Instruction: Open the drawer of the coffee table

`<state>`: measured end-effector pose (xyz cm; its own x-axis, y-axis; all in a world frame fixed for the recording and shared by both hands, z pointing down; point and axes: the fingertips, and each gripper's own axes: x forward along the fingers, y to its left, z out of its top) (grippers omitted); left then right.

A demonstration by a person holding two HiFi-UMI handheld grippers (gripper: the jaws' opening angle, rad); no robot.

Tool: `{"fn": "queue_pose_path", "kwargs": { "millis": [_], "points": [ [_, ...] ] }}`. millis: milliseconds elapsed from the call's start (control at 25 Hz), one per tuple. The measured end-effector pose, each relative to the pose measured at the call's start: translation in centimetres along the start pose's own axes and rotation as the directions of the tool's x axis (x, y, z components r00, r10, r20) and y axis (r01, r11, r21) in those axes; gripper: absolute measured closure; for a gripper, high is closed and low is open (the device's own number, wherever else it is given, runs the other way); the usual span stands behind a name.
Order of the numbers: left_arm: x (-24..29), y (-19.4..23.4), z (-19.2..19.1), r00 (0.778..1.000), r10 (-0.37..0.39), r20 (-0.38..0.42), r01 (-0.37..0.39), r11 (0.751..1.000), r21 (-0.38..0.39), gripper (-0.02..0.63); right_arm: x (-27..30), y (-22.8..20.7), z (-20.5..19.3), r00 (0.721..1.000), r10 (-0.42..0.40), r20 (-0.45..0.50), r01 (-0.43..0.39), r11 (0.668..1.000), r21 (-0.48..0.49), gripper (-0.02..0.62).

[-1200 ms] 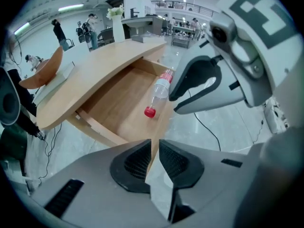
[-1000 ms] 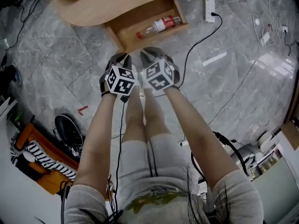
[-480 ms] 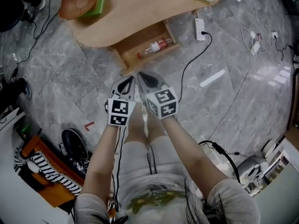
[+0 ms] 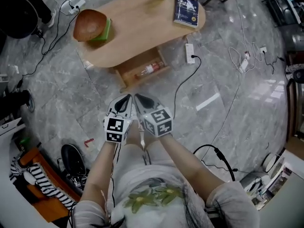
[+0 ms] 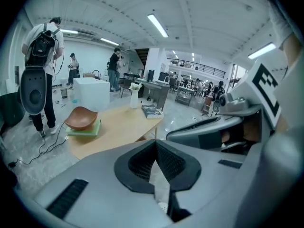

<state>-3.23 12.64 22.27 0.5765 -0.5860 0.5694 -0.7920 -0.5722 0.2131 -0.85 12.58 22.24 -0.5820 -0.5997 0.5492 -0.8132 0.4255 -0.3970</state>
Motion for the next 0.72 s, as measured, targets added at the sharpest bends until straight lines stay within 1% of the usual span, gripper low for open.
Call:
{"fn": "queue_pose_path", "kwargs": {
  "millis": [120,280,440,600,720],
  "points": [
    [-1.3,-1.0,1.2,1.000,-0.005,0.012,0.005,1.000,-0.005,0.595,-1.4,0.8,0.5,1.000,-0.003,-0.009,0.004,1.000,0.008,0.574],
    [-2.2,-2.0,2.5,1.000,-0.014,0.019,0.014,1.000,0.005,0.595,-3.0,1.1,1.5,1.000,-0.013,-0.005,0.014,0.998,0.061,0.574],
    [-3.0,-2.2,3.9,0.999,-0.021,0.040,0.021,1.000,0.004,0.595,-3.9,1.3,2.6,1.000,-0.014,-0.005,0.014,0.998,0.060,0.574],
    [-3.8,-2.8,4.5,0.998,-0.039,0.052,0.040,0.999,-0.011,0.595,-5.4,1.8,3.3,1.000,0.000,-0.012,0.000,0.999,0.033,0.574],
    [-4.6,-3.9,4.3,0.997,-0.061,0.042,0.062,0.998,-0.019,0.595,-6.6,1.8,3.6,1.000,-0.011,-0.013,0.011,0.998,0.055,0.574]
  ]
}}
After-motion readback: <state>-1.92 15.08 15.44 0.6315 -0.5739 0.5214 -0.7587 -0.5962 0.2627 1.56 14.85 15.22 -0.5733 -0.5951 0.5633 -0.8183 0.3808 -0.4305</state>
